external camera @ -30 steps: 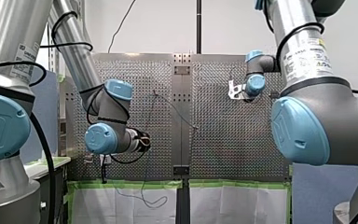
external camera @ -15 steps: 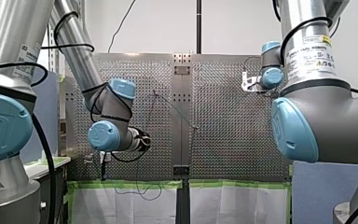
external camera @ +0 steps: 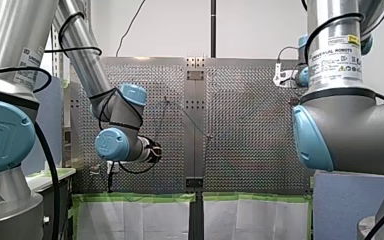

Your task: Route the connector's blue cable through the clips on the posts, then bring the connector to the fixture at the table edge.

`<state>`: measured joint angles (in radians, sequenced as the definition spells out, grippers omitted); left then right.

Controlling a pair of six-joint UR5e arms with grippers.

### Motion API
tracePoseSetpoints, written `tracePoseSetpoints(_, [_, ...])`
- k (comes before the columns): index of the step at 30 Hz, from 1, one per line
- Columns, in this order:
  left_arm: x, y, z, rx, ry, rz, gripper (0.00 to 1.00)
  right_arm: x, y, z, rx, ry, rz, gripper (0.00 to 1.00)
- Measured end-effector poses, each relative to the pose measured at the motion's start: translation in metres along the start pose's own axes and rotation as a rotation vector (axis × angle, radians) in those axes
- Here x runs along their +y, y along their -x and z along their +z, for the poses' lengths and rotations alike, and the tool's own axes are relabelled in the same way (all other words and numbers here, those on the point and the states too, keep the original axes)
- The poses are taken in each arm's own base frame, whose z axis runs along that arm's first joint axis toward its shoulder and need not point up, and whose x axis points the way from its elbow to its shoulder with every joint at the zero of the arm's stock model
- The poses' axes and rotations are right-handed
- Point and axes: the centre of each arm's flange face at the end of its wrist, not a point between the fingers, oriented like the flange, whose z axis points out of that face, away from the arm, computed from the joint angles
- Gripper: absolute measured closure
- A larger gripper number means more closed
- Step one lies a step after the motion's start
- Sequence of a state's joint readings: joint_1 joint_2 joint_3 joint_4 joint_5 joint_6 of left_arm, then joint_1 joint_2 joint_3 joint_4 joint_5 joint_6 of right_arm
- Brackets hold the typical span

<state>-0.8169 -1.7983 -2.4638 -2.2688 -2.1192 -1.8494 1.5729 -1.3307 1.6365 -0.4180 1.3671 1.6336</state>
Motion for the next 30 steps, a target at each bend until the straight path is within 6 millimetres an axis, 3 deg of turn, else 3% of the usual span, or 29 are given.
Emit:
tracePoseSetpoints(14, [0.000, 0.000, 0.000, 0.000, -0.001, 0.001, 0.00, 0.062, 0.037, 0.010, -0.048, 0.002, -0.025, 1.00])
tracePoseSetpoints(23, [0.000, 0.000, 0.000, 0.000, 0.000, 0.003, 0.00, 0.101, 0.040, 0.008, -0.058, 0.002, -0.040, 1.00])
tracePoseSetpoints(30, [0.000, 0.000, 0.000, 0.000, 0.000, 0.005, 0.00, 0.102, 0.051, 0.012, -0.081, -0.050, -0.059, 1.00])
